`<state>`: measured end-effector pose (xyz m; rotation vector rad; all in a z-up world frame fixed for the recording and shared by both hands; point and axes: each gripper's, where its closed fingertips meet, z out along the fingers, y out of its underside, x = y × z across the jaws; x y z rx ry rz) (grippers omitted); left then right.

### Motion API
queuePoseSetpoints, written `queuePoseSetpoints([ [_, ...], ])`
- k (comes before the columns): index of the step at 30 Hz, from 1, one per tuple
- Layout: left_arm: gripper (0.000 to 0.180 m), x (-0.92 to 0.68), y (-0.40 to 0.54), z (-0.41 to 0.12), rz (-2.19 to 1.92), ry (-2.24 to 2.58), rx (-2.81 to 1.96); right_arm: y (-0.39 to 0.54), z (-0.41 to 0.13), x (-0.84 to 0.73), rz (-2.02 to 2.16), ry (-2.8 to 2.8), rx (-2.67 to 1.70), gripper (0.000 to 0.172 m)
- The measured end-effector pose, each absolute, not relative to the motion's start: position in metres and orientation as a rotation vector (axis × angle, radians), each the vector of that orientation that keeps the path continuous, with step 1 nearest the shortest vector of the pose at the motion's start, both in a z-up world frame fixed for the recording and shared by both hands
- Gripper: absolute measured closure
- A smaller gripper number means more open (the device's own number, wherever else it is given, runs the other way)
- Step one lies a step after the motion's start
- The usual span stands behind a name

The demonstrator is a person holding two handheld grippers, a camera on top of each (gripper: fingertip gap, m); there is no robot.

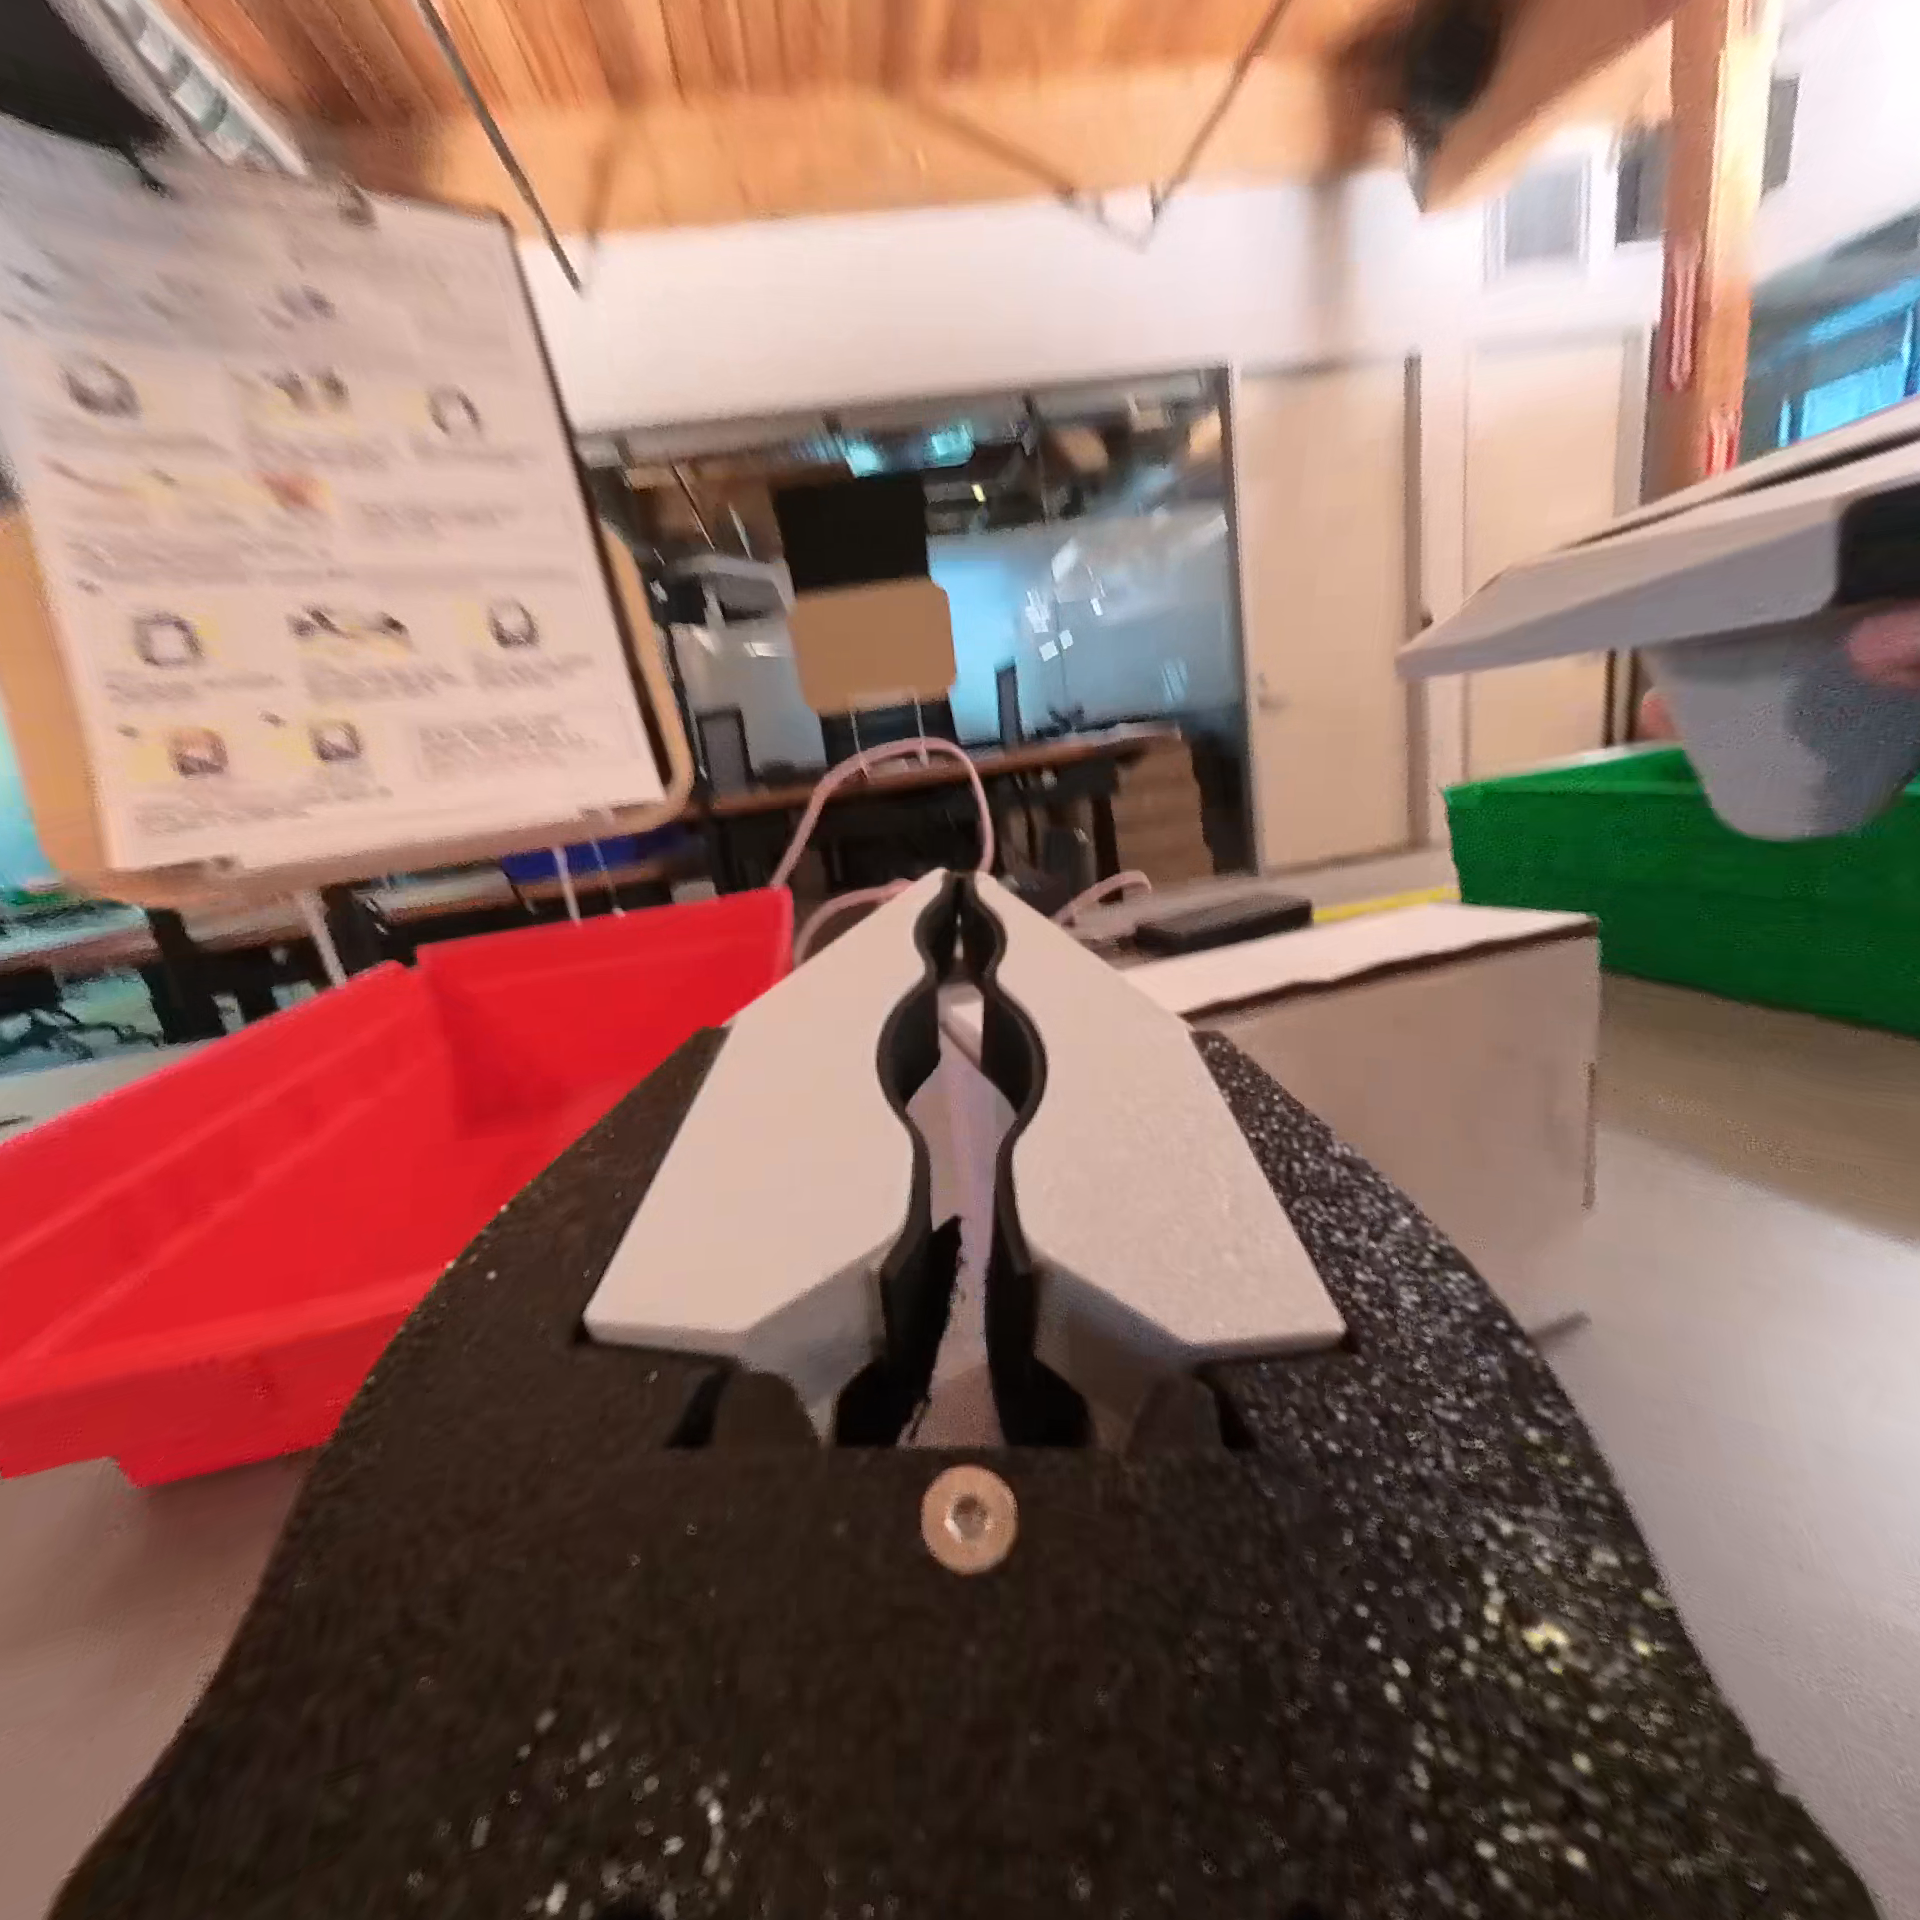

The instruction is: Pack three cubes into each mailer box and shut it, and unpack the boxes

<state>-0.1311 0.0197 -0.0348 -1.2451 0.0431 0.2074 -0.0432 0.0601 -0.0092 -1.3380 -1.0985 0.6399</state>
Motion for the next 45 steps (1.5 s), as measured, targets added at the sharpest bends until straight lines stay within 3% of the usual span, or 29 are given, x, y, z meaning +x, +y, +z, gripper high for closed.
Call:
queuePoseSetpoints([
  [2,0.18,-0.139,0.014,-0.032,0.188,0.009,-1.185,0.046,-0.005,-0.055,0.683,-1.241,-1.255,0.115],
  [3,0.18,-0.142,0.013,-0.034,0.159,-0.014,-1.175,0.044,-0.015,-0.062,0.696,-1.34,-1.299,0.089],
  [4,0.175,-0.145,0.012,-0.034,0.121,-0.034,-1.171,0.043,-0.031,-0.066,0.685,-1.464,-1.365,0.077],
  [9,0.174,-0.148,0.006,-0.032,0.075,-0.046,-1.147,0.065,-0.073,-0.078,0.393,-1.879,-1.392,0.062],
  [16,0.176,-0.139,0.004,-0.031,0.096,0.008,-1.134,0.056,-0.117,-0.088,0.261,-2.415,-1.482,0.066],
  [22,0.176,-0.139,0.004,-0.032,0.055,0.002,-1.137,0.061,-0.142,-0.077,0.161,-2.677,-1.611,0.097],
  [30,0.177,-0.139,0.006,-0.034,0.035,0.004,-1.145,0.067,-0.138,-0.076,0.182,-2.594,-1.547,0.101],
  [38,0.177,-0.139,0.01,-0.037,0.028,0.004,-1.166,0.077,-0.079,-0.013,0.235,-2.254,-1.275,0.101],
  [45,0.177,-0.138,0.016,-0.041,0.022,0.007,-1.196,0.16,0.035,0.133,-0.112,-1.741,-1.359,0.101],
])
